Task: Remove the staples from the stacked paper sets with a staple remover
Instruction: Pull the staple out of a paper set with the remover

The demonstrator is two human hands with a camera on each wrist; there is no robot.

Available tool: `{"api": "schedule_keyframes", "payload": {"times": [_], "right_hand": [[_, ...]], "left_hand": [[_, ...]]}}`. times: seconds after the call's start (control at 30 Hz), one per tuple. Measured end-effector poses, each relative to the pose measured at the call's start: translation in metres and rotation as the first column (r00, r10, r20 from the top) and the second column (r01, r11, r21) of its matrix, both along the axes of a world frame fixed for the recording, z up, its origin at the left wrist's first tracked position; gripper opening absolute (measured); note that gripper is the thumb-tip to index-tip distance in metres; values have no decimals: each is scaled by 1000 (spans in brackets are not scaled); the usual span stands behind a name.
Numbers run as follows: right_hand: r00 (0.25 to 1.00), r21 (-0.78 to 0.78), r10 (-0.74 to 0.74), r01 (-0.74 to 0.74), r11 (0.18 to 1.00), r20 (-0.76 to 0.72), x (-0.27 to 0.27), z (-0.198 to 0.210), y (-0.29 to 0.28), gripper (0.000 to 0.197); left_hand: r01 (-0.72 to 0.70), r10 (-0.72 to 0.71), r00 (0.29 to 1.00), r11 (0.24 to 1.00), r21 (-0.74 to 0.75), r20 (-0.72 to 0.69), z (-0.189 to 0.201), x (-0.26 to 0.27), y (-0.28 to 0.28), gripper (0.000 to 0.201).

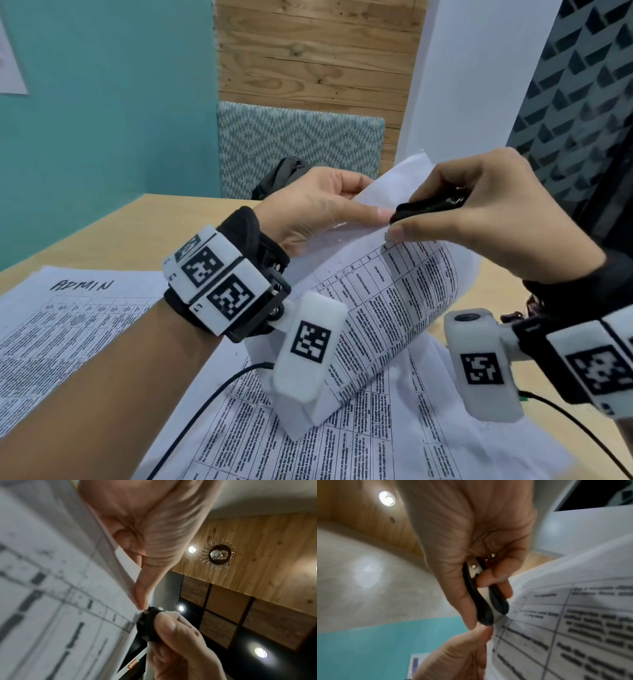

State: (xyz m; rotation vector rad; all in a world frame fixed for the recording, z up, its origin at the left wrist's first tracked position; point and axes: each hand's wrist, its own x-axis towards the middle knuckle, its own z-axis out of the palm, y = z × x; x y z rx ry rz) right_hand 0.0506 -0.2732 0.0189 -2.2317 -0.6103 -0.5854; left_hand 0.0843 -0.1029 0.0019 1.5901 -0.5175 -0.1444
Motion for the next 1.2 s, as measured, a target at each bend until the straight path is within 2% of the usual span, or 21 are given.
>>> {"api": "schedule_keyframes", "payload": {"times": [0.1,0.2,0.33,0.5,0.77,0.93,1.03,1.1,1.13,1.2], "right_hand": [[986,169,96,-72,983,-139,3,1,-1,39],[960,251,124,-58,966,-253,6,2,-3,55],[928,268,120,-23,963,-353,8,2,-3,43],[914,263,106,0,965,-392,8,-1,-1,37],[874,276,121,15,961,-471,11,-2,-2,28],[822,310,168,11,951,-544,15,-5,-2,23],[802,321,195,-5,947,-564,16,-6,-2,23],[806,327,199,-6,945,-558,17,-7,-2,24],[816,325,194,-7,946,-545,17,-7,-3,24],[846,303,180,-23,953,-501,17,-7,-4,25]], "left_hand": [[12,-16,995,999,48,94,1,-1,1,13],[0,-23,982,993,120,187,3,-5,2,13],[-45,-15,962,977,210,272,5,-7,2,19],[-112,37,956,963,246,292,2,-6,-3,26],[-160,90,961,952,259,263,-1,-6,-7,16],[-333,166,880,884,330,444,-4,-10,-10,23],[-486,186,781,780,394,596,-2,-16,-14,21],[-541,184,747,727,423,639,-1,-18,-15,18],[-528,175,762,726,440,624,0,-17,-14,19],[-373,130,867,808,456,480,4,-15,-7,22]]}}
